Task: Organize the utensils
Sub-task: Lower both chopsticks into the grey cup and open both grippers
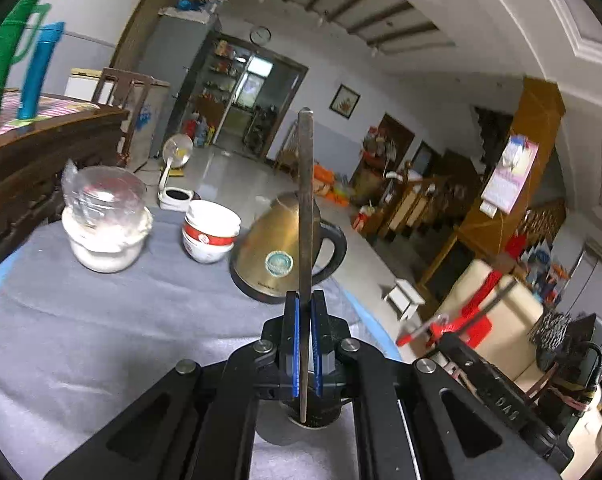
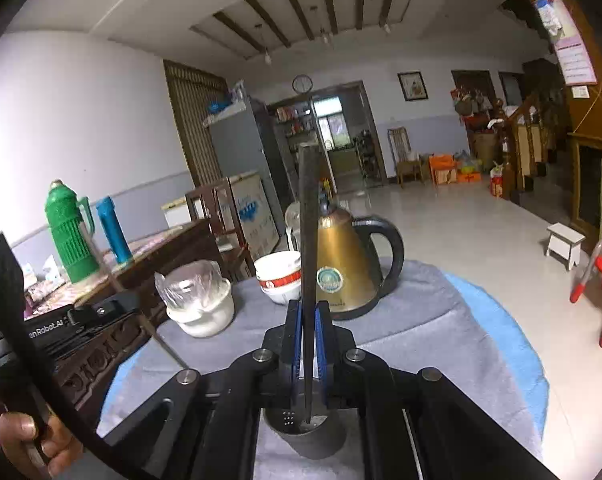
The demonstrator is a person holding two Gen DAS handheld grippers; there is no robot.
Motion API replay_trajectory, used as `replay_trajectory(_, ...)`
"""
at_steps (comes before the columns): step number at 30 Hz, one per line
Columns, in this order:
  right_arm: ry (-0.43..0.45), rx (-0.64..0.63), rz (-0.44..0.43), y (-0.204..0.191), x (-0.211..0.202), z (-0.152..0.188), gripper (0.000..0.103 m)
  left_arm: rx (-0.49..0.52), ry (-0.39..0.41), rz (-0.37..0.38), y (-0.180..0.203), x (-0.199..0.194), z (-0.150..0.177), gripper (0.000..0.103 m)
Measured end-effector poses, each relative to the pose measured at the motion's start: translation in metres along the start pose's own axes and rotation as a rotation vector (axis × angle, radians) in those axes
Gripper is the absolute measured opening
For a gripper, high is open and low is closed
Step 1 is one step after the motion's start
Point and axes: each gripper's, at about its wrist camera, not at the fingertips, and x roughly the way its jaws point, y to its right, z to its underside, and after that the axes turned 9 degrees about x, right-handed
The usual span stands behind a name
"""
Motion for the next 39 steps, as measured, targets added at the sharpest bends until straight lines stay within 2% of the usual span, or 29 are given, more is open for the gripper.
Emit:
replay_trajectory(8, -0.138, -0.003, 0.008, 0.013, 0.051, 0.015, 0.007, 0.05, -0.123, -0.014, 0.01, 0.054, 0.016, 0.006)
replay_trajectory(17, -0.24, 0.01, 0.011, 0.021, 0.077, 0.032, 0.008, 0.092, -0.25, -0.032, 0.013, 0.081, 0.039, 0.006)
replay_trajectory(18, -0.249, 0.013, 0.014, 0.022, 0.079, 0.033, 0.008, 0.091, -0.257, -0.038, 0.013, 0.081, 0.039, 0.008)
replay_trajectory(22, -0.281, 0.026, 0.029, 0.024, 0.083, 0.033, 0.009, 0.068, -0.256, -0.046, 0.009, 0.072, 0.035, 0.051)
replay_trajectory(23, -0.278, 0.027, 0.036, 0.024, 0.081, 0.032, 0.01, 0.064, -0.242, -0.054, 0.008, 0.068, 0.032, 0.056)
replay_trajectory(26, -0.267, 0.03, 0.062, 0.022, 0.075, 0.028, 0.023, 0.059, -0.194, -0.06, 0.002, 0.046, 0.025, 0.057)
replay_trajectory(28, -0.242, 0.041, 0.067, 0.022, 0.066, 0.024, 0.043, 0.042, -0.16, -0.067, -0.006, 0.027, 0.022, 0.059)
replay_trajectory(29, -0.221, 0.047, 0.074, 0.022, 0.059, 0.022, 0.054, 0.034, -0.147, -0.073, -0.01, 0.019, 0.021, 0.063)
replay_trajectory(30, -0.197, 0.052, 0.076, 0.022, 0.052, 0.02, 0.069, 0.024, -0.132, -0.083, -0.016, 0.008, 0.021, 0.065)
replay_trajectory(32, -0.155, 0.056, 0.082, 0.021, 0.036, 0.019, 0.07, 0.013, -0.107, -0.104, -0.029, -0.012, 0.024, 0.069)
replay_trajectory(36, -0.143, 0.085, 0.075, 0.022, 0.011, 0.025, 0.07, -0.002, -0.12, -0.177, -0.056, -0.04, 0.043, 0.075)
replay_trajectory(38, -0.158, 0.093, 0.064, 0.021, 0.003, 0.034, 0.07, -0.02, -0.154, -0.219, -0.075, -0.051, 0.061, 0.075)
replay_trajectory(39, -0.193, 0.093, 0.058, 0.019, 0.001, 0.044, 0.07, -0.028, -0.178, -0.24, -0.083, -0.053, 0.07, 0.075)
